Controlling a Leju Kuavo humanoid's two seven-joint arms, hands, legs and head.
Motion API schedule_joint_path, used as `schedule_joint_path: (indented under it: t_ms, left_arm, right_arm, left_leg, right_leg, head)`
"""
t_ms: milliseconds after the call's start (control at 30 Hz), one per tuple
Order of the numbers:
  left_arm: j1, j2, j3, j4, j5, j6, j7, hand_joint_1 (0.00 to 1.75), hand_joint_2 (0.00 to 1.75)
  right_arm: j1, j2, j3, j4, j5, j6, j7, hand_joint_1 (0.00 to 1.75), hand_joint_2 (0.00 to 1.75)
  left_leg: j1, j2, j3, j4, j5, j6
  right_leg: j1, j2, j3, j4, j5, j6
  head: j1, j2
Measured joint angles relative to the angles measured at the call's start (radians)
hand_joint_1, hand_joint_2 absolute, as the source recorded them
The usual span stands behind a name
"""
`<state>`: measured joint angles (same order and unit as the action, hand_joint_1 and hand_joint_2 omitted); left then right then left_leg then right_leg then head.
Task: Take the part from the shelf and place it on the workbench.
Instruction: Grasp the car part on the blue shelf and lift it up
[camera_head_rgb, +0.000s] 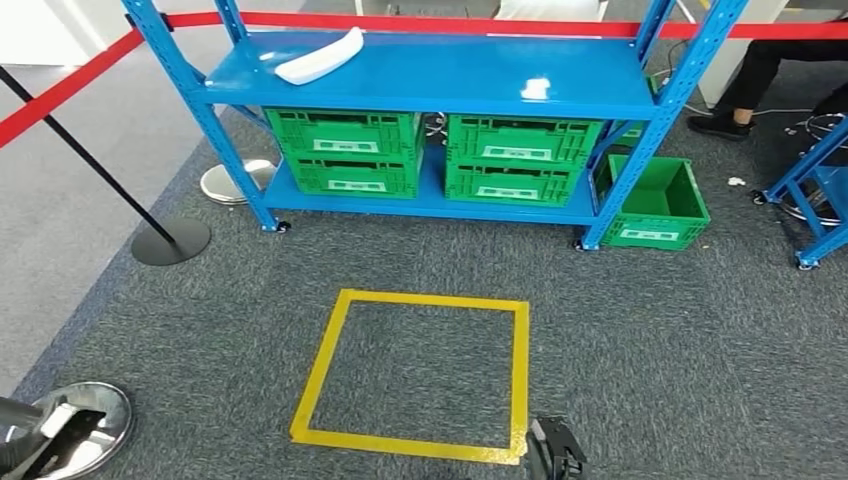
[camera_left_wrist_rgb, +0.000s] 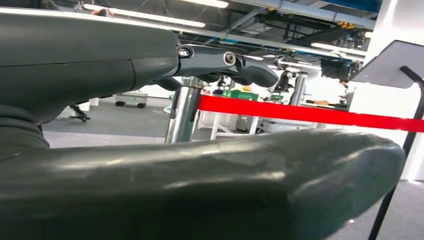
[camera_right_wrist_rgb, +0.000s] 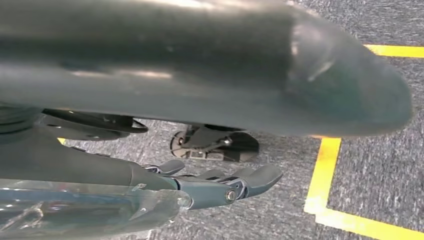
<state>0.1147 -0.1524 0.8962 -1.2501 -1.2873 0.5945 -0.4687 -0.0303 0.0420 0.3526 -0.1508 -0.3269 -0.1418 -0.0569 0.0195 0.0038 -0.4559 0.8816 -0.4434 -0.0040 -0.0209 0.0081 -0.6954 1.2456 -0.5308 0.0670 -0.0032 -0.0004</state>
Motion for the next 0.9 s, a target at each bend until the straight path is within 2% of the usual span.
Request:
schedule_joint_path:
  t_ms: [33, 67, 100, 133, 167, 200, 233, 267, 300, 333, 367, 400, 467, 500, 533, 567, 633, 667, 700, 767, 800, 833, 867, 900]
  left_arm:
    - [0.008, 0.015, -0.016, -0.014, 0.003, -0.014, 0.02, 0.0, 0.0]
    - [0.015, 0.033, -0.031, -0.027, 0.006, -0.029, 0.041, 0.0, 0.0]
    - [0.021, 0.054, -0.044, -0.042, 0.012, -0.046, 0.06, 0.0, 0.0]
    - [0.025, 0.076, -0.058, -0.057, 0.017, -0.063, 0.079, 0.0, 0.0]
    - [0.028, 0.1, -0.071, -0.072, 0.023, -0.077, 0.096, 0.0, 0.0]
    - [0.03, 0.123, -0.085, -0.085, 0.028, -0.09, 0.112, 0.0, 0.0]
    - [0.033, 0.143, -0.099, -0.095, 0.033, -0.103, 0.127, 0.0, 0.0]
    - [0.034, 0.167, -0.114, -0.102, 0.04, -0.117, 0.143, 0.0, 0.0]
    - [0.033, 0.191, -0.129, -0.106, 0.049, -0.132, 0.158, 0.0, 0.0]
    - [0.031, 0.218, -0.145, -0.109, 0.059, -0.147, 0.174, 0.0, 0.0]
    - [0.027, 0.247, -0.162, -0.11, 0.07, -0.162, 0.188, 0.0, 0.0]
    - [0.023, 0.276, -0.179, -0.11, 0.08, -0.173, 0.202, 0.0, 0.0]
    - [0.02, 0.327, -0.215, -0.109, 0.099, -0.188, 0.232, 0.0, 0.0]
    - [0.019, 0.349, -0.233, -0.107, 0.108, -0.192, 0.246, 0.0, 0.0]
    - [0.017, 0.372, -0.253, -0.104, 0.116, -0.194, 0.259, 0.0, 0.0]
    - [0.013, 0.394, -0.272, -0.099, 0.123, -0.196, 0.269, 0.0, 0.0]
    - [0.001, 0.435, -0.306, -0.086, 0.135, -0.198, 0.286, 0.0, 0.0]
    - [-0.005, 0.453, -0.323, -0.077, 0.14, -0.198, 0.292, 0.0, 0.0]
    - [-0.01, 0.47, -0.341, -0.069, 0.142, -0.197, 0.297, 0.0, 0.0]
    - [-0.022, 0.497, -0.378, -0.056, 0.146, -0.194, 0.303, 0.0, 0.0]
    - [-0.026, 0.509, -0.397, -0.052, 0.149, -0.191, 0.304, 0.0, 0.0]
    - [-0.03, 0.519, -0.414, -0.047, 0.154, -0.188, 0.304, 0.0, 0.0]
    - [-0.032, 0.529, -0.433, -0.043, 0.161, -0.185, 0.304, 0.0, 0.0]
    - [-0.033, 0.538, -0.45, -0.04, 0.169, -0.183, 0.305, 0.0, 0.0]
  right_arm:
    - [0.001, 0.0, 0.0, 0.0, 0.001, 0.001, 0.0, 0.0, 0.0]
    - [0.0, 0.0, 0.0, 0.0, 0.003, 0.003, 0.0, 0.0, 0.0]
    - [0.0, 0.002, 0.0, 0.0, 0.004, 0.005, 0.001, 0.0, 0.0]
    - [-0.002, 0.003, 0.0, 0.0, 0.006, 0.006, 0.003, 0.0, 0.0]
    - [-0.003, 0.005, 0.001, 0.0, 0.008, 0.008, 0.005, 0.0, 0.0]
    - [-0.004, 0.005, 0.001, 0.0, 0.01, 0.009, 0.007, 0.0, 0.0]
    - [-0.004, 0.004, 0.0, 0.0, 0.012, 0.009, 0.009, 0.0, 0.0]
    - [-0.002, 0.002, 0.001, 0.0, 0.015, 0.009, 0.011, 0.0, 0.0]
    - [-0.001, 0.002, 0.002, 0.0, 0.018, 0.01, 0.012, 0.0, 0.0]
    - [-0.002, 0.001, 0.003, 0.0, 0.02, 0.012, 0.012, 0.0, 0.0]
    - [-0.003, 0.001, 0.005, 0.0, 0.023, 0.013, 0.013, 0.0, 0.0]
    - [-0.003, 0.001, 0.007, 0.0, 0.025, 0.014, 0.013, 0.0, 0.0]
    - [-0.002, 0.001, 0.012, 0.0, 0.03, 0.016, 0.013, 0.0, 0.0]
    - [-0.001, 0.001, 0.015, 0.0, 0.032, 0.018, 0.013, 0.0, 0.0]
    - [0.0, 0.001, 0.018, 0.0, 0.035, 0.019, 0.013, 0.0, 0.0]
    - [0.001, 0.001, 0.02, 0.0, 0.037, 0.02, 0.013, 0.0, 0.0]
    - [0.001, 0.001, 0.023, 0.0, 0.041, 0.022, 0.013, 0.0, 0.0]
    - [0.001, 0.001, 0.024, 0.0, 0.042, 0.024, 0.013, 0.0, 0.0]
    - [0.0, 0.001, 0.025, 0.0, 0.044, 0.025, 0.013, 0.0, 0.0]
    - [-0.005, -0.001, 0.027, 0.0, 0.045, 0.026, 0.013, 0.0, 0.0]
    - [-0.008, -0.002, 0.028, -0.001, 0.046, 0.027, 0.012, 0.0, 0.0]
    - [-0.012, -0.002, 0.03, -0.001, 0.046, 0.027, 0.012, 0.0, 0.0]
    - [-0.016, -0.003, 0.032, -0.001, 0.047, 0.027, 0.011, 0.0, 0.0]
    - [-0.017, -0.003, 0.033, -0.001, 0.047, 0.027, 0.012, 0.0, 0.0]
  left_leg:
    - [0.01, 0.0, 0.006, 0.002, -0.006, -0.012]
    - [0.021, -0.001, 0.013, 0.008, -0.014, -0.027]
    - [0.029, -0.002, 0.018, 0.017, -0.024, -0.043]
    - [0.036, -0.003, 0.018, 0.03, -0.036, -0.058]
    - [0.039, -0.004, 0.015, 0.04, -0.048, -0.07]
    - [0.039, -0.004, 0.012, 0.047, -0.055, -0.079]
    - [0.04, -0.005, 0.011, 0.051, -0.06, -0.084]
    - [0.041, -0.005, 0.01, 0.052, -0.063, -0.089]
    - [0.043, -0.005, 0.005, 0.066, -0.061, -0.093]
    - [0.043, -0.004, -0.015, 0.1, -0.063, -0.094]
    - [0.04, -0.004, -0.053, 0.158, -0.071, -0.093]
    - [0.036, -0.003, -0.104, 0.233, -0.087, -0.089]
    - [0.025, -0.003, -0.21, 0.363, -0.137, -0.079]
    - [0.02, -0.003, -0.244, 0.388, -0.154, -0.073]
    - [0.016, -0.003, -0.262, 0.379, -0.155, -0.065]
    - [0.011, -0.003, -0.265, 0.341, -0.131, -0.058]
    - [0.004, -0.002, -0.255, 0.222, -0.018, -0.043]
    - [0.002, -0.002, -0.249, 0.17, 0.033, -0.04]
    - [0.0, -0.002, -0.242, 0.132, 0.065, -0.038]
    - [0.001, -0.004, -0.221, 0.101, 0.068, -0.036]
    - [0.002, -0.006, -0.206, 0.095, 0.069, -0.032]
    - [0.001, -0.007, -0.189, 0.093, 0.068, -0.027]
    - [-0.001, -0.007, -0.172, 0.093, 0.065, -0.02]
    - [-0.004, -0.007, -0.155, 0.093, 0.054, -0.014]
  right_leg:
    - [-0.008, -0.001, 0.009, -0.027, 0.026, 0.013]
    - [-0.018, -0.002, 0.035, -0.089, 0.068, 0.03]
    - [-0.024, 0.003, 0.062, -0.147, 0.097, 0.049]
    - [-0.029, 0.007, 0.081, -0.194, 0.105, 0.052]
    - [-0.031, 0.011, 0.09, -0.212, 0.102, 0.046]
    - [-0.029, 0.015, 0.085, -0.205, 0.086, 0.029]
    - [-0.028, 0.014, 0.082, -0.198, 0.076, 0.004]
    - [-0.027, 0.016, 0.082, -0.19, 0.078, -0.012]
    - [-0.026, 0.018, 0.086, -0.188, 0.074, -0.022]
    - [-0.024, 0.018, 0.093, -0.188, 0.069, -0.03]
    - [-0.021, 0.019, 0.101, -0.191, 0.063, -0.037]
    - [-0.018, 0.018, 0.108, -0.194, 0.058, -0.042]
    - [-0.013, 0.019, 0.127, -0.198, 0.042, -0.049]
    - [-0.011, 0.02, 0.14, -0.2, 0.032, -0.051]
    - [-0.01, 0.021, 0.157, -0.201, 0.021, -0.052]
    - [-0.009, 0.022, 0.176, -0.203, 0.008, -0.051]
    - [-0.007, 0.024, 0.211, -0.209, -0.018, -0.045]
    - [-0.005, 0.025, 0.227, -0.218, -0.034, -0.041]
    - [-0.002, 0.026, 0.246, -0.228, -0.047, -0.036]
    - [0.003, 0.026, 0.278, -0.244, -0.046, -0.026]
    - [0.003, 0.022, 0.282, -0.227, -0.033, -0.021]
    - [0.004, 0.016, 0.263, -0.184, -0.014, -0.017]
    - [0.004, 0.009, 0.228, -0.121, -0.006, -0.015]
    - [0.006, 0.003, 0.18, -0.048, -0.013, -0.015]
  head:
    - [0.0, 0.0]
    - [0.001, 0.0]
    - [0.003, 0.0]
    - [0.01, 0.0]
    - [0.013, 0.0]
    - [0.015, 0.0]
    - [0.013, 0.0]
    - [0.008, 0.0]
    - [0.004, 0.0]
    - [0.001, 0.0]
    - [-0.002, 0.0]
    - [-0.005, 0.0]
    - [-0.006, 0.0]
    - [-0.007, 0.0]
    - [-0.007, 0.0]
    - [-0.007, 0.0]
    - [-0.009, 0.0]
    - [-0.011, 0.0]
    - [-0.014, 0.0]
    - [-0.014, 0.0]
    - [-0.009, 0.0]
    - [-0.003, 0.0]
    - [0.002, 0.0]
    - [0.007, 0.0]
